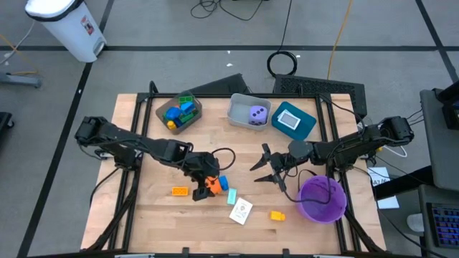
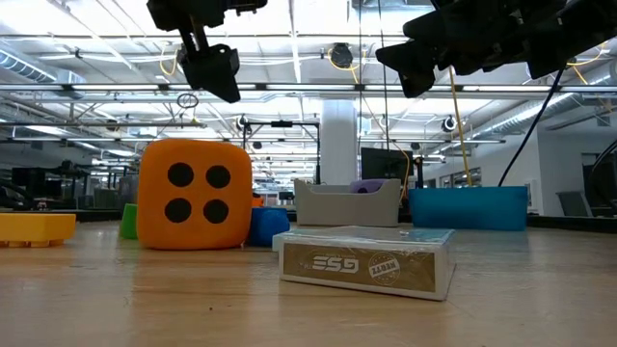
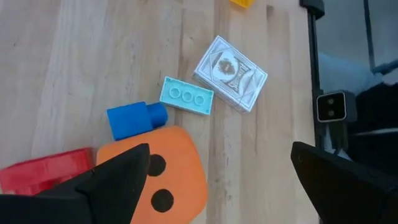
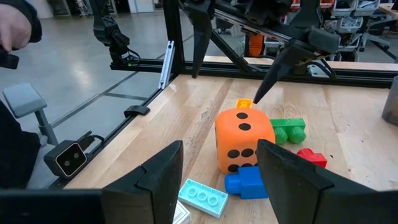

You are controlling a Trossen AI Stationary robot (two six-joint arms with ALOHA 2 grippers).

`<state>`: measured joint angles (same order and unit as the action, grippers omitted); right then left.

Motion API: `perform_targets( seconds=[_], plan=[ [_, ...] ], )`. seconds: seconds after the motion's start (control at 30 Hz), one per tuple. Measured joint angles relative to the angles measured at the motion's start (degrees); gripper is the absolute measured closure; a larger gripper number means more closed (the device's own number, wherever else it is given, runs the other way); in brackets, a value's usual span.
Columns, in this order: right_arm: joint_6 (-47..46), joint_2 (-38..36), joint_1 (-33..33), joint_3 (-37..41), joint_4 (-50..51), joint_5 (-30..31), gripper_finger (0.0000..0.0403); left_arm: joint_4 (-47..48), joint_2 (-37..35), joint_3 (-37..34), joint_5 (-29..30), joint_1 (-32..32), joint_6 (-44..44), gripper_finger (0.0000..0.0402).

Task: Pick & Place Toys
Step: Put the orange dice into the gray bin

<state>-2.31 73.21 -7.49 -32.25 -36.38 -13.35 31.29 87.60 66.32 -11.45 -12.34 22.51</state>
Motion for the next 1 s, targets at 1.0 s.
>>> perform_targets(
  seconds=[1.0],
  plan=[
    [0.1,0.0,0.0,0.0,1.6,0.0,0.0206,6.7,6.1,0.1,14.5,-2.7,8.3,0.0005]
  ],
)
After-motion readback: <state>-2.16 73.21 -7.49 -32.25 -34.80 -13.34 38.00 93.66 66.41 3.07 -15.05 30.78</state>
